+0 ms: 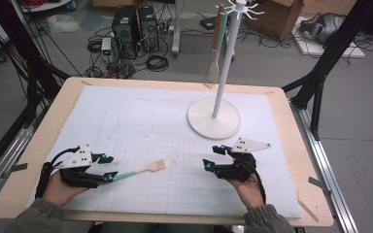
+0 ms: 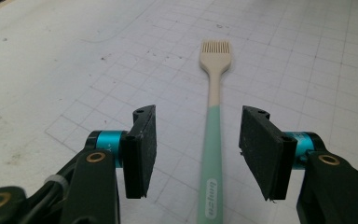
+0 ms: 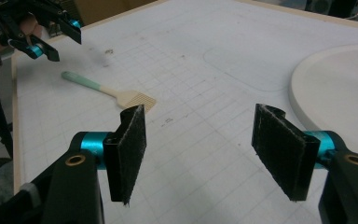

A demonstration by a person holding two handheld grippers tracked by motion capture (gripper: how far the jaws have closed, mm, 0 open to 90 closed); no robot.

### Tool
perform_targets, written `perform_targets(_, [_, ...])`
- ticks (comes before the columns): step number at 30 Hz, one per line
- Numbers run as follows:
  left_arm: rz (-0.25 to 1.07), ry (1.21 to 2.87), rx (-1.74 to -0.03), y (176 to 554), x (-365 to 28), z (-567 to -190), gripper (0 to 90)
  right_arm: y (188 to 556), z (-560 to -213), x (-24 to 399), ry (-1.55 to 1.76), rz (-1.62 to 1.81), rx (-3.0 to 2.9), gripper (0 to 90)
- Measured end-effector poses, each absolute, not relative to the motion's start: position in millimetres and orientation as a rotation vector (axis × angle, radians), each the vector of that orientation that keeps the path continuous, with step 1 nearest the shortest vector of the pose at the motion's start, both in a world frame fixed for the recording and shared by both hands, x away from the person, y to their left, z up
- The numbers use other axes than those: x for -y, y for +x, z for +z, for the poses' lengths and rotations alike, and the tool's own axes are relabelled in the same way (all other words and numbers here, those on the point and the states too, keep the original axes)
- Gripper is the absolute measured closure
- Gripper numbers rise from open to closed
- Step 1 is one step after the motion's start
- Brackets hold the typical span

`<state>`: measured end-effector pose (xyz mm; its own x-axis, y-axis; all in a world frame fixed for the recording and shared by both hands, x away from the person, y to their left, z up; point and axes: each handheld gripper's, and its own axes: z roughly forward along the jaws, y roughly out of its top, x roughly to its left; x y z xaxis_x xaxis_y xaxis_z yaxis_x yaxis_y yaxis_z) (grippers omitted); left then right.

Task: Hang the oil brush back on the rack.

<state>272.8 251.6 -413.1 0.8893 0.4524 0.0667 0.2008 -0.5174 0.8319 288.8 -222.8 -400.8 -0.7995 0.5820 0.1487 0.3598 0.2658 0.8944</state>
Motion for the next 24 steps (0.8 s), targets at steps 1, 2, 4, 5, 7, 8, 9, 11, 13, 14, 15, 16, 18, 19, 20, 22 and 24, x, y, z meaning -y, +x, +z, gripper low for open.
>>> perform_targets(1, [0.341, 2.126, -0.466, 273, -251, -413, 46.7, 289, -401, 224, 0.881, 1.550, -2.317, 34.6])
perform_targets(2, [0.341, 2.126, -0.468, 274, -251, -414, 46.8, 289, -401, 224, 0.883, 1.550, -2.314, 34.6])
perform_targets(4, [0.340, 2.129, -0.467, 274, -250, -414, 47.1, 289, -401, 224, 0.886, 1.545, -2.312, 34.6])
perform_targets(5, [0.336, 2.129, -0.471, 274, -250, -415, 47.1, 288, -401, 225, 0.887, 1.540, -2.313, 34.6])
perform_targets(7, [0.336, 2.129, -0.473, 275, -249, -415, 47.2, 288, -401, 225, 0.885, 1.537, -2.314, 34.6])
perform_targets(8, [0.337, 2.133, -0.471, 275, -249, -416, 47.4, 288, -402, 225, 0.887, 1.533, -2.312, 34.6])
perform_targets(9, [0.333, 2.132, -0.474, 276, -248, -416, 47.5, 288, -402, 225, 0.888, 1.531, -2.314, 34.5])
perform_targets(11, [0.327, 2.136, -0.473, 277, -246, -418, 47.8, 287, -402, 225, 0.889, 1.528, -2.313, 34.5])
perform_targets(13, [0.321, 2.141, -0.479, 279, -244, -419, 47.9, 287, -402, 226, 0.883, 1.524, -2.312, 34.3])
perform_targets(14, [0.317, 2.142, -0.476, 280, -242, -420, 48.0, 286, -402, 226, 0.882, 1.521, -2.310, 34.2])
perform_targets(15, [0.315, 2.144, -0.479, 281, -240, -421, 48.3, 286, -402, 226, 0.881, 1.520, -2.308, 34.0])
perform_targets(16, [0.312, 2.144, -0.479, 281, -238, -421, 48.4, 286, -402, 226, 0.888, 1.521, -2.304, 33.8])
perform_targets(18, [0.308, 2.147, -0.474, 282, -235, -422, 48.9, 286, -403, 226, 0.887, 1.518, -2.302, 33.5])
perform_targets(19, [0.307, 2.156, -0.474, 283, -234, -423, 49.3, 287, -403, 226, 0.885, 1.520, -2.300, 33.3])
perform_targets(20, [0.303, 2.160, -0.475, 284, -232, -424, 49.5, 287, -403, 226, 0.885, 1.520, -2.299, 33.0])
perform_targets(22, [0.293, 2.164, -0.477, 285, -229, -426, 50.0, 286, -404, 225, 0.887, 1.515, -2.303, 32.8])
perform_targets(24, [0.287, 2.173, -0.484, 286, -226, -427, 51.3, 285, -404, 225, 0.883, 1.513, -2.304, 32.5])
